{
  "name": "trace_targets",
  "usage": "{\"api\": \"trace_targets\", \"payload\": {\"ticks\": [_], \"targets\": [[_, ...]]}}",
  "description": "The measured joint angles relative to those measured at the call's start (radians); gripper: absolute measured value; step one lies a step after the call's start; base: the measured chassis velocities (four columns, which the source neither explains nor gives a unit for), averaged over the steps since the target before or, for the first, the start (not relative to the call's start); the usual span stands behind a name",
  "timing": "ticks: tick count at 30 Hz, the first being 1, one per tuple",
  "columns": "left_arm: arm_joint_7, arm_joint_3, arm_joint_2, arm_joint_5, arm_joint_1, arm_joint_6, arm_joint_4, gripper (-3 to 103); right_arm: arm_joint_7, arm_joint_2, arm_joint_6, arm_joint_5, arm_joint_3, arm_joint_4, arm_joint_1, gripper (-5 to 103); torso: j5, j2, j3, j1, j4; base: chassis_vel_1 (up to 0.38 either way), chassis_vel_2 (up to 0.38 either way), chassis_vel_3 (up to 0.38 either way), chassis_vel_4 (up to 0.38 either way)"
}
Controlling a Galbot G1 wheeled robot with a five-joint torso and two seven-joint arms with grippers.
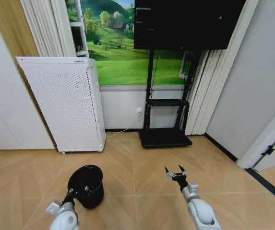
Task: Pick up the trash bin and place the garbage on the floor into it.
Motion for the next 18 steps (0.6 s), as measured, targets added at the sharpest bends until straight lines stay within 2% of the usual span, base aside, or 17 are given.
{"api": "trace_targets", "payload": {"ticks": [5,18], "targets": [[0.019,-0.047,-0.002,-0.015,-0.002,0.015,0.025,7,0.001,-0.003,0.005,0.004,0.003,-0.008,0.000,100,0.0001,0.000,0.000,0.000,0.0002,0.000,0.000,0.000,0.000],[0.008,-0.094,-0.008,-0.037,-0.064,0.034,0.070,7,0.002,0.002,0.012,0.004,0.001,-0.017,0.003,100,0.0001,0.000,0.000,0.000,0.0001,0.000,0.000,0.000,0.000]]}}
